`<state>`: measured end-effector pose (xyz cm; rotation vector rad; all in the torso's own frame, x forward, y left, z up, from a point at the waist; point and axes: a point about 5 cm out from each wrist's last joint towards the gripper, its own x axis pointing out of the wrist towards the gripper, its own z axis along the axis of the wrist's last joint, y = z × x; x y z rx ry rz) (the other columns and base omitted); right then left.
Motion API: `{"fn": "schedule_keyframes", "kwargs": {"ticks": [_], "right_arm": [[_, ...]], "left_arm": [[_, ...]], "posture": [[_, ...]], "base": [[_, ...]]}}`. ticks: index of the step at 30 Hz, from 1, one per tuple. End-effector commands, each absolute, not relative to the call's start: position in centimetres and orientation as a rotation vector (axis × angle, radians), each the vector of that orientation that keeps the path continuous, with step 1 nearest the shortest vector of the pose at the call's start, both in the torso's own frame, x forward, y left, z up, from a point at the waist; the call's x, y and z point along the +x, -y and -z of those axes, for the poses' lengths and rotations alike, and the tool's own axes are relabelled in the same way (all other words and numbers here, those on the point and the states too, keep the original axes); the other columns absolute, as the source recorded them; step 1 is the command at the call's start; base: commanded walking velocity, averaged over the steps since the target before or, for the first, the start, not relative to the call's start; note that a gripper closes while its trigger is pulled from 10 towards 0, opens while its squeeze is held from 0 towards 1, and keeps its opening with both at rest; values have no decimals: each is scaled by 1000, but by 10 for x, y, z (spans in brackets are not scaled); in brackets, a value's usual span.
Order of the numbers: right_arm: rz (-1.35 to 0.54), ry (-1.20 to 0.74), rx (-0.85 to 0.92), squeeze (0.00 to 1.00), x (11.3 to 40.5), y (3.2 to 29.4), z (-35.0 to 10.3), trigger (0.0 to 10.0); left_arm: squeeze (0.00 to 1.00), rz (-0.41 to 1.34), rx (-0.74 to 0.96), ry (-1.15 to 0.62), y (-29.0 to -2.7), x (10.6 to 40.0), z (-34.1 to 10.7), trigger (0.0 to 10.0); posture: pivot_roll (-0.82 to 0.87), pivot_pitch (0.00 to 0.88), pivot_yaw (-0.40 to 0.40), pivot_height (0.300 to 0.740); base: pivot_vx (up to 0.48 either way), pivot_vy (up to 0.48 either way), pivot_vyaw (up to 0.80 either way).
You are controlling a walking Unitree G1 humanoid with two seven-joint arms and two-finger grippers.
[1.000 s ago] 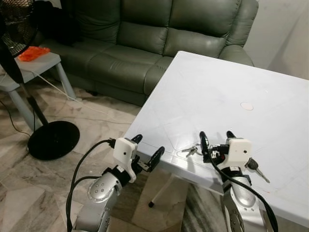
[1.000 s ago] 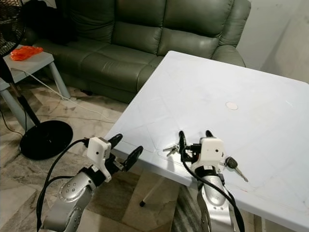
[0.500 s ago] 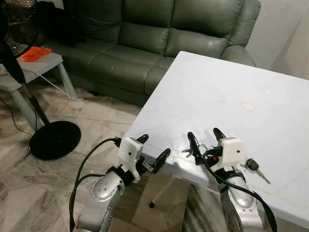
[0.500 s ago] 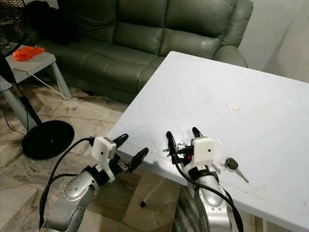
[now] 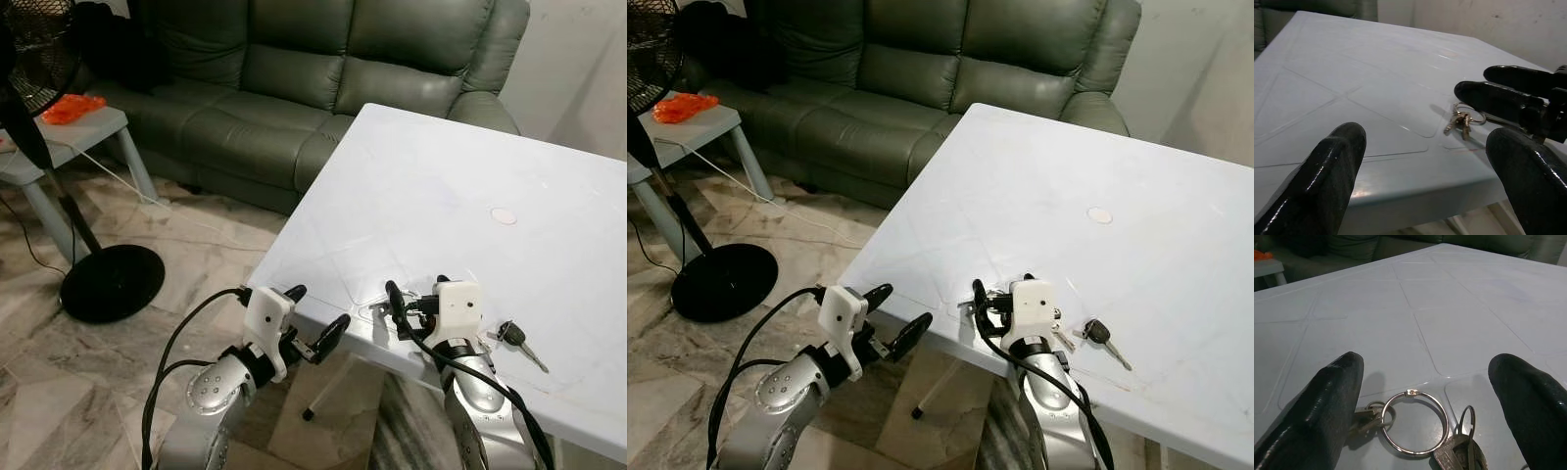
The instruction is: Hang keys on a hook
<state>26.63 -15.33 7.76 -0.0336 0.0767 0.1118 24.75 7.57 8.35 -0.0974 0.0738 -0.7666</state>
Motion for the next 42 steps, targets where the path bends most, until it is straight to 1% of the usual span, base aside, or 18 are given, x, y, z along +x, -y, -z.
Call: {"fn": "schedule_keyframes", "kwargs": {"ticks": [1,5,6,7,8,13,15,16,26,27,31,33,34,36,37,39,40,42], "right_arm": [[-105,-100,-25,0,264,156,-74,10000],[-107,-125,12,0,262,155,-72,8235],[-103,-125,6,0,261,156,-72,3922],[-103,-125,6,0,261,156,-72,3922],[-94,-116,5,0,260,156,-72,0],[-54,-158,-9,0,259,158,-68,0],[-31,-177,-14,0,259,160,-66,4706],[-26,-181,-13,0,260,161,-66,10000],[-12,-163,20,0,261,164,-68,9882],[-14,-148,24,0,261,164,-70,8824],[-16,-138,25,0,261,164,-71,10000],[-15,-132,15,0,260,165,-72,8863],[-16,-129,18,0,260,164,-72,6275],[-17,-123,17,0,260,164,-72,4471],[-17,-129,21,0,259,164,-72,4902],[-21,-127,31,0,259,163,-71,941],[-33,-151,20,0,258,162,-68,8118],[-51,-167,32,0,257,160,-65,9843]], "left_arm": [[0,794,-83,-66,-72,245,-88,10000],[0,806,-83,-71,-69,244,-88,10000],[0,806,-83,-72,-69,244,-88,10000],[0,806,-83,-72,-69,244,-88,10000],[0,809,-83,-72,-69,244,-88,10000],[0,816,-88,-77,-67,242,-88,10000],[0,817,-90,-79,-67,242,-88,10000],[0,817,-90,-79,-67,242,-88,10000],[0,814,-92,-84,-66,241,-88,10000],[0,813,-91,-84,-66,241,-88,10000],[0,810,-92,-85,-66,241,-88,10000],[0,807,-91,-85,-66,242,-88,10000],[0,807,-91,-85,-66,242,-88,10000],[0,807,-91,-84,-66,242,-88,10000],[0,807,-91,-84,-66,242,-88,10000],[0,807,-90,-85,-67,242,-88,10000],[0,808,-88,-84,-67,242,-89,10000],[0,809,-88,-83,-67,242,-89,10000]], "posture": [[16,48,-68,740],[13,50,-64,740],[13,50,-64,740],[13,50,-64,740],[13,50,-64,740],[7,56,-58,740],[7,56,-58,740],[7,57,-58,740],[9,56,-60,740],[9,56,-60,740],[9,56,-60,740],[12,54,-63,740],[12,54,-63,740],[12,53,-63,740],[12,52,-62,740],[11,52,-61,740],[11,52,-60,740],[11,52,-60,740]], "base": [[0,0,0],[0,0,0],[0,0,0],[0,0,0],[0,0,0],[0,0,0],[0,0,0],[0,0,0],[0,0,0],[0,0,0],[0,0,0],[0,0,0],[0,0,0],[0,0,0],[0,0,0],[0,0,0],[0,0,0],[0,0,0]]}}
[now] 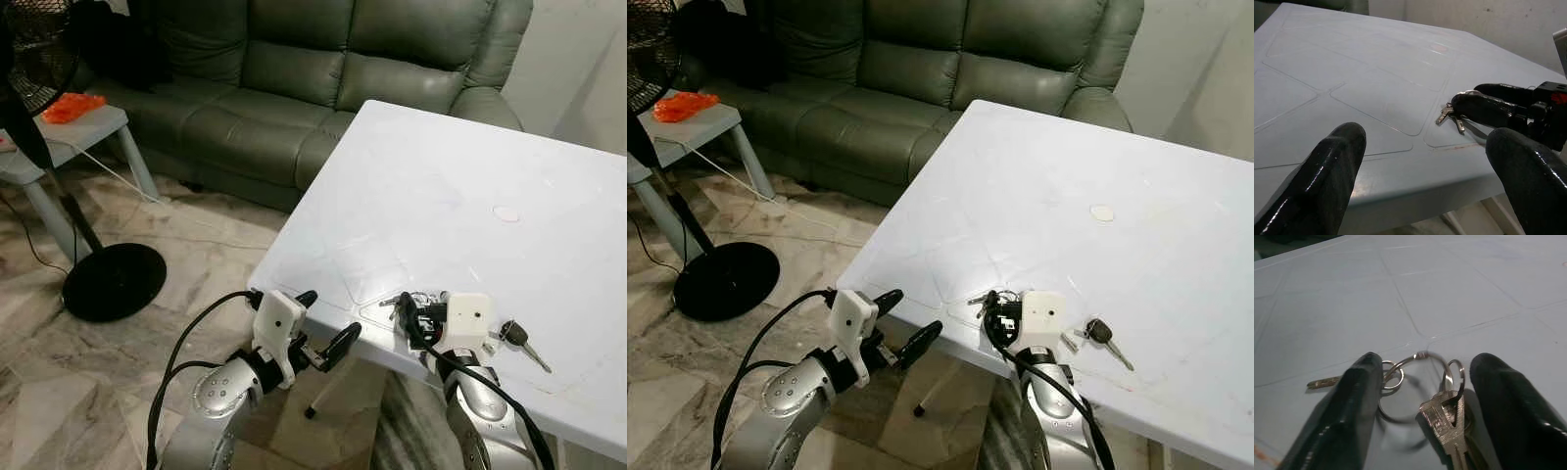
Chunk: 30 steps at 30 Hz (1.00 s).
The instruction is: Hang keys on a hook
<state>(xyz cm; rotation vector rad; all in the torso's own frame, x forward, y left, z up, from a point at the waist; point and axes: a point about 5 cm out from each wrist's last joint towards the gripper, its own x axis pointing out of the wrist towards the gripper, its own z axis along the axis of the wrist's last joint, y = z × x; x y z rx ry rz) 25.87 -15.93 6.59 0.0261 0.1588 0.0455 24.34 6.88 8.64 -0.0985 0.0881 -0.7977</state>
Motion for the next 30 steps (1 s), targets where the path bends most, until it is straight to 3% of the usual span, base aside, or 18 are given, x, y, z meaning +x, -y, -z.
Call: {"fn": "schedule_keyframes", "kwargs": {"ticks": [1,7,8,10,11,12,14,15,16,30], "right_arm": [[-53,-163,36,0,257,160,-65,9843],[-12,-161,8,0,255,163,-64,10000],[-7,-157,6,0,256,163,-64,9098],[-6,-154,10,0,256,164,-65,8941],[-6,-152,8,0,257,165,-65,8353],[-6,-148,3,0,256,165,-65,7059],[-16,-158,10,0,255,164,-62,9333],[-16,-158,10,0,255,164,-62,9333],[-24,-155,14,0,254,164,-61,10000],[-97,-86,-176,0,248,157,-54,10000]], "left_arm": [[0,809,-88,-83,-67,243,-89,10000],[0,811,-88,-85,-67,242,-89,10000],[0,810,-88,-86,-67,242,-89,10000],[0,812,-89,-86,-66,242,-89,10000],[0,812,-89,-85,-66,242,-89,10000],[0,813,-88,-85,-66,242,-89,10000],[0,812,-89,-85,-66,243,-89,10000],[0,812,-89,-85,-66,243,-89,10000],[0,811,-89,-85,-66,243,-89,10000],[0,812,-82,-76,-66,246,-91,10000]], "posture": [[11,52,-60,740],[10,54,-59,740],[8,52,-59,740],[9,52,-60,740],[9,52,-60,740],[9,52,-60,740],[10,51,-61,740],[10,51,-61,740],[10,50,-61,740],[14,44,-59,740]], "base": [[0,0,0],[0,0,0],[0,0,0],[0,0,0],[0,0,0],[0,0,0],[0,0,0],[0,0,0],[0,0,0],[0,0,0]]}}
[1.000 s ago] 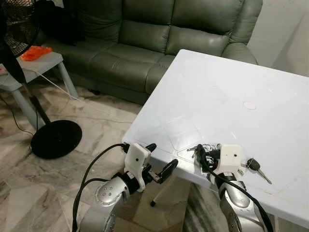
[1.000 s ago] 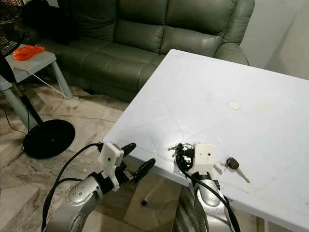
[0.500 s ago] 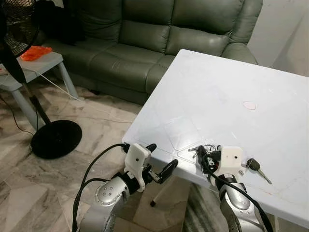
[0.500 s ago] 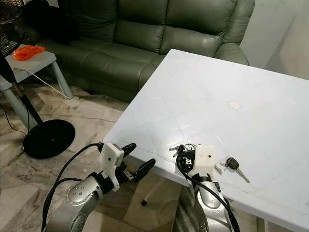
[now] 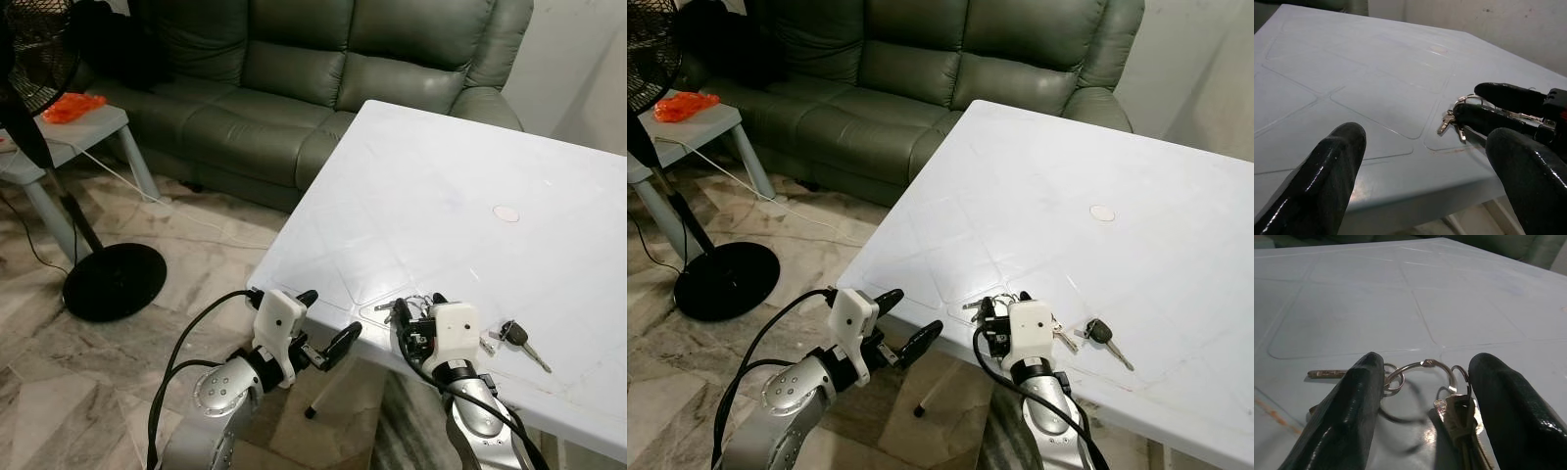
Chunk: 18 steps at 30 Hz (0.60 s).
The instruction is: Hang keys on a hook
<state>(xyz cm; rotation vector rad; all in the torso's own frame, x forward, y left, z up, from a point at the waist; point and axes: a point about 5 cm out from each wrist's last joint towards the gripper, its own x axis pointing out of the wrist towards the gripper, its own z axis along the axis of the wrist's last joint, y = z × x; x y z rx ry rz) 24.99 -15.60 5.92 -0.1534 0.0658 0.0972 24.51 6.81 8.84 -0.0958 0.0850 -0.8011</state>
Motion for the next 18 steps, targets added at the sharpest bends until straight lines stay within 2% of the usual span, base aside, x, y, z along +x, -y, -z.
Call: {"fn": "schedule_keyframes", "kwargs": {"ticks": [1,12,18], "right_arm": [[-97,-86,-186,0,248,157,-53,10000],[-132,-144,-183,0,245,156,-44,10000],[-206,-208,-56,0,241,151,-40,10000]], "left_arm": [[0,812,-82,-76,-66,246,-92,10000],[0,813,-86,-77,-66,246,-91,10000],[0,812,-87,-78,-66,245,-91,10000]], "posture": [[14,43,-59,740],[14,44,-59,740],[12,48,-63,740]], "base": [[0,0,0],[0,0,0],[0,0,0]]}}
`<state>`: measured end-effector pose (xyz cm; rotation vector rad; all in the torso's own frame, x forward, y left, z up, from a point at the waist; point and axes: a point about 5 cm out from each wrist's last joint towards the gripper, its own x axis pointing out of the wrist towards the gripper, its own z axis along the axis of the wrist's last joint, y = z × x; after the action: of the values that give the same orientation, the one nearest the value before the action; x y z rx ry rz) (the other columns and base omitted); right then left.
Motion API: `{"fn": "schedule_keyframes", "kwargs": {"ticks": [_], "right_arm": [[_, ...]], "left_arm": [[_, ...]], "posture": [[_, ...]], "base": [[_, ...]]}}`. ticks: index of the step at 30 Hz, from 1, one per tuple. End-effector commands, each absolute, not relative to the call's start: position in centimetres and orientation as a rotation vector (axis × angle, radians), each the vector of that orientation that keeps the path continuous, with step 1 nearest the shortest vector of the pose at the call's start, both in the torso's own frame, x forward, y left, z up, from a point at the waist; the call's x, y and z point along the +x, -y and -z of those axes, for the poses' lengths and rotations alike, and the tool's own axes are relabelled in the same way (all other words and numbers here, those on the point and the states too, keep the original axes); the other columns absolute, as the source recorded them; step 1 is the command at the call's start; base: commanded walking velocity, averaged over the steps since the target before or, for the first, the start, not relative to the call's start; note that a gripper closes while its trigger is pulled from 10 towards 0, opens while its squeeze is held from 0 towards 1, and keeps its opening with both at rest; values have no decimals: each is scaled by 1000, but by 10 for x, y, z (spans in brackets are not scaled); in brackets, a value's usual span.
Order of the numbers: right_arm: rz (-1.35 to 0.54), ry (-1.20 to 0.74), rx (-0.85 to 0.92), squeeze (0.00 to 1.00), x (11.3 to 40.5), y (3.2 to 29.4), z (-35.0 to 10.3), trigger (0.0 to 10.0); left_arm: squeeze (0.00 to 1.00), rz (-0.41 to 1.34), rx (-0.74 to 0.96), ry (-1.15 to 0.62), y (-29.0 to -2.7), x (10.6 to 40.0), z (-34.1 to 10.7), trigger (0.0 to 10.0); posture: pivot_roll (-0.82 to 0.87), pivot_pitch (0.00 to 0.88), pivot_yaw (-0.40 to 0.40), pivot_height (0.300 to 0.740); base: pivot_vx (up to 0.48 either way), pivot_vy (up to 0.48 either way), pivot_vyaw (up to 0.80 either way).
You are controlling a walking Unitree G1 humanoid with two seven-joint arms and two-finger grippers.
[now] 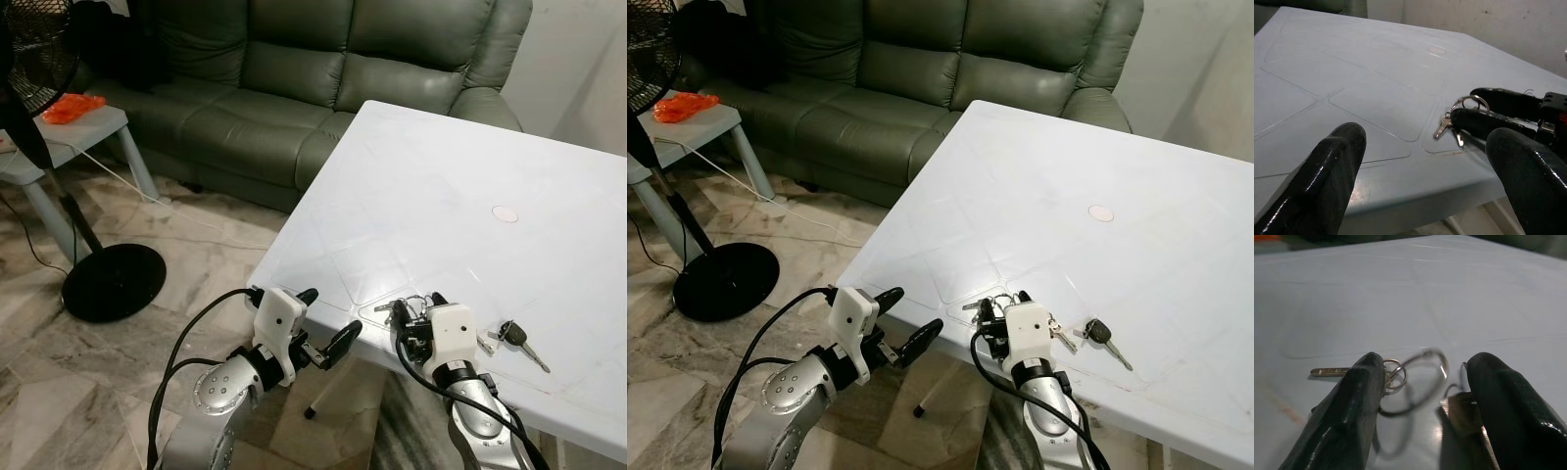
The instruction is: Hang keys on a hook
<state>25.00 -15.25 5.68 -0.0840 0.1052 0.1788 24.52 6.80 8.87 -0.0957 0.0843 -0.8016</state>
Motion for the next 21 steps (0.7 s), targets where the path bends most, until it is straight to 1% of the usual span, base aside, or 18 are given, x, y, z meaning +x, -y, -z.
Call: {"fn": "schedule_keyframes", "kwargs": {"ticks": [1,6,13,14,15,16,18,21], "right_arm": [[-202,-225,-48,0,241,151,-39,10000],[-220,-226,-100,0,239,151,-36,10000],[-213,-212,-87,0,238,153,-38,10000],[-208,-194,-84,0,238,154,-40,5137],[-207,-188,-84,0,238,154,-40,5137],[-197,-159,-76,0,238,155,-43,0],[-204,-137,-75,0,237,155,-45,0],[-193,-153,-66,0,236,155,-44,0]], "left_arm": [[0,812,-87,-78,-66,245,-91,10000],[0,812,-86,-77,-66,244,-92,10000],[0,813,-89,-78,-65,244,-92,10000],[0,814,-89,-78,-66,244,-92,10000],[0,814,-89,-78,-66,244,-92,10000],[0,815,-89,-79,-66,244,-92,10000],[0,816,-87,-79,-66,244,-91,10000],[0,817,-87,-80,-66,244,-91,10000]], "posture": [[12,48,-63,740],[14,49,-63,740],[15,49,-63,740],[14,48,-62,740],[14,48,-62,740],[14,48,-62,740],[14,50,-61,740],[14,49,-61,740]], "base": [[0,0,0],[0,0,0],[0,0,0],[0,0,0],[0,0,0],[0,0,0],[0,0,0],[0,0,0]]}}
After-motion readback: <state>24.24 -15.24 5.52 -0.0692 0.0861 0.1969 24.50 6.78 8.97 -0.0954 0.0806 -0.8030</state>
